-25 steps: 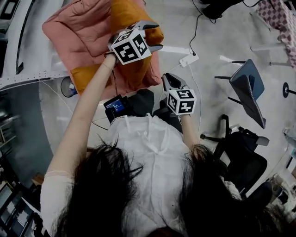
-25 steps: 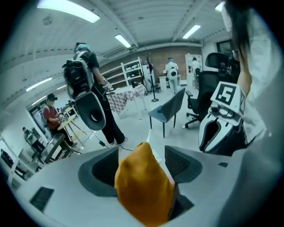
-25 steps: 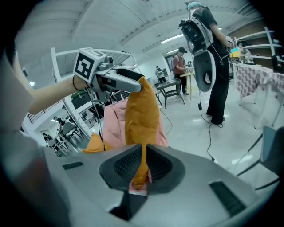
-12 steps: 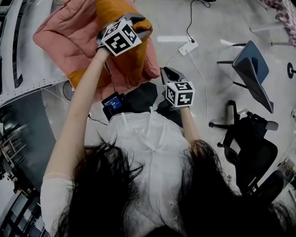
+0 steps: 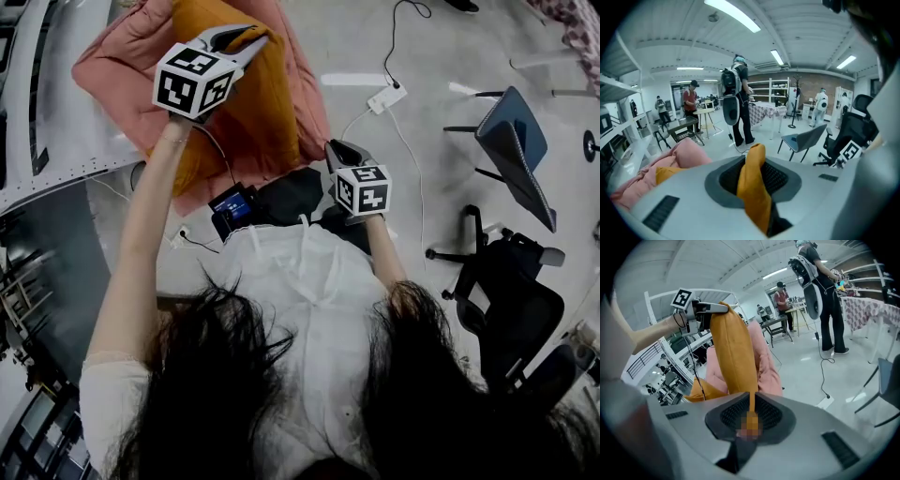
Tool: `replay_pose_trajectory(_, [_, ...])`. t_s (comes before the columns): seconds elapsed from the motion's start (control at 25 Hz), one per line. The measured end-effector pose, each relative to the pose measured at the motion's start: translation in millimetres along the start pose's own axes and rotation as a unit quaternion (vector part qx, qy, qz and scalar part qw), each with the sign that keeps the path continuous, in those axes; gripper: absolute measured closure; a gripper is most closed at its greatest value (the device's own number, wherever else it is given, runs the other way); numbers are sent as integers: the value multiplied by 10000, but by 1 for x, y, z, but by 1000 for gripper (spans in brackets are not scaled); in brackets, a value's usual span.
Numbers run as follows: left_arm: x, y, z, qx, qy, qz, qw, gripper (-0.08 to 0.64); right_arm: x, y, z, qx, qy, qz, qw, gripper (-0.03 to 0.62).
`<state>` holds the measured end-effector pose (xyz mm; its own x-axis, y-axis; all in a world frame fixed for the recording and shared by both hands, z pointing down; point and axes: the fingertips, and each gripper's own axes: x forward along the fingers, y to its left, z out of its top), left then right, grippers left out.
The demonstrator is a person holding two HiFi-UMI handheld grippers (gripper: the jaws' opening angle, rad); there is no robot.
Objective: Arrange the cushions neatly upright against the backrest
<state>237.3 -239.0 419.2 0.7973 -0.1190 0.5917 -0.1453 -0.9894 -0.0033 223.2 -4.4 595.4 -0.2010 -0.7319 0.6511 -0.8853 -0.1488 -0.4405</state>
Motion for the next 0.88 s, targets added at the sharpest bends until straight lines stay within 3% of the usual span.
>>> replay_pose_trajectory(0.16, [-57, 41, 4, -627, -499, 468, 9957, 466, 7, 7, -19, -419, 263, 206, 9986, 546])
replay_pose_trajectory(0.28, [-100, 76, 19, -1136, -973, 865, 9850, 472, 19, 12, -24, -736, 473, 319, 9957, 546])
replay_pose_trajectory(0.36, [-129, 95, 28, -1642, -1371, 1039, 9713, 479, 28, 15, -28, -858, 607, 368, 9938, 546])
replay_pose_trajectory(0.48, [-179, 116, 40, -2436, -2114, 1126, 9398, 486, 40, 10, -20, -942, 533, 192, 9939, 532])
replay_pose_trajectory(0.52, [-197, 121, 43, -2660, -2374, 1115, 9276, 488, 45, 9, -12, -859, 453, 206, 9951, 426])
replay_pose_trajectory(0.56, [-213, 126, 46, -2846, -2607, 1083, 9161, 489, 49, 8, -2, -659, 340, 279, 9969, 328])
replay_pose_trajectory(0.68, [-246, 131, 49, -3270, -3079, 881, 8891, 491, 53, 2, 37, 609, -357, 643, 9954, 328])
replay_pose_trajectory(0.8, [-261, 121, 53, -3749, -3380, 653, 8608, 492, 46, -13, 82, 1946, -1281, 1122, 9660, 310])
replay_pose_trajectory(0.88, [-273, 117, 58, -3723, -3467, 613, 8587, 492, 41, -18, 107, 2321, -1677, 1366, 9484, 299])
